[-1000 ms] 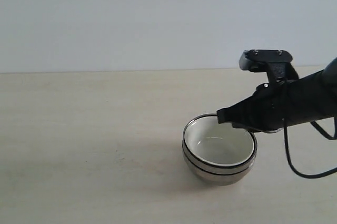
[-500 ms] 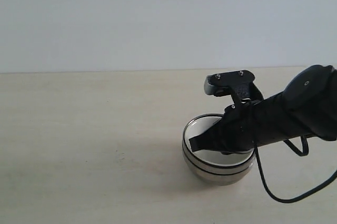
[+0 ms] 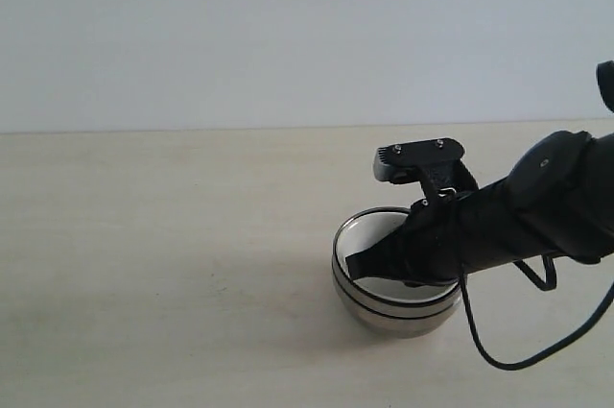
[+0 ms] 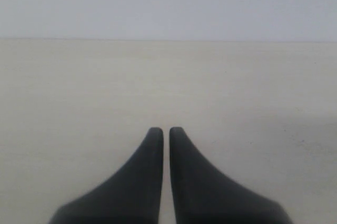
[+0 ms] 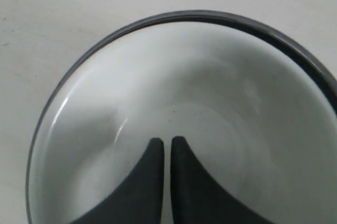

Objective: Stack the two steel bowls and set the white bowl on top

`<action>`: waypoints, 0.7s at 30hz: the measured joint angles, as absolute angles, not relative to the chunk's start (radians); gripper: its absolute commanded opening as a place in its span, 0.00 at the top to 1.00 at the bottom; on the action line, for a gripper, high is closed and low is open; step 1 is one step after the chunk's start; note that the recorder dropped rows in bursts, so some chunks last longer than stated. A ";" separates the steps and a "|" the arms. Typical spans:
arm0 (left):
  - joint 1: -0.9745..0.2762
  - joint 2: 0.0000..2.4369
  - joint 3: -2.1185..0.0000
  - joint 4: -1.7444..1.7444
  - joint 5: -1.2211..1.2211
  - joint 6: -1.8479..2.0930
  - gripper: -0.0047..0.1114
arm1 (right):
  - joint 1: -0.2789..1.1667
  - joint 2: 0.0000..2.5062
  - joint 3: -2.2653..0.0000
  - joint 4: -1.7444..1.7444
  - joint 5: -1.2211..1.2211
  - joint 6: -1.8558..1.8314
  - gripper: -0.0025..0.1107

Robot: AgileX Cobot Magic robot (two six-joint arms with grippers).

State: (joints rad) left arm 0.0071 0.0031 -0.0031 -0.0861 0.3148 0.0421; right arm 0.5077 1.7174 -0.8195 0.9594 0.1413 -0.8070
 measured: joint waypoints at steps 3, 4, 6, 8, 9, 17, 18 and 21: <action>0.007 0.003 -0.003 -0.086 0.315 0.042 0.93 | 0.508 1.744 -0.856 0.959 0.176 -0.789 0.98; 0.007 0.003 -0.003 -0.086 0.315 0.042 0.93 | 0.508 1.755 -0.873 0.959 0.189 -0.783 0.98; 0.007 0.003 -0.003 -0.086 0.315 0.042 0.93 | 0.508 1.773 -0.903 0.957 0.196 -0.773 0.98; 0.007 0.003 -0.003 -0.086 0.315 0.042 0.93 | 0.508 1.785 -0.915 0.957 0.185 -0.771 0.98; 0.007 0.003 -0.003 -0.086 0.315 0.042 0.93 | 0.508 1.790 -0.917 0.957 0.177 -0.771 0.98; 0.007 0.003 -0.003 -0.086 0.315 0.042 0.93 | 0.487 1.772 -0.971 0.914 0.245 -0.767 0.98; 0.007 0.003 -0.003 -0.086 0.315 0.042 0.93 | 0.487 1.750 -0.980 0.902 0.246 -0.767 0.98; 0.007 0.003 -0.003 -0.086 0.315 0.042 0.93 | 0.487 1.637 -0.995 0.851 0.181 -0.767 0.98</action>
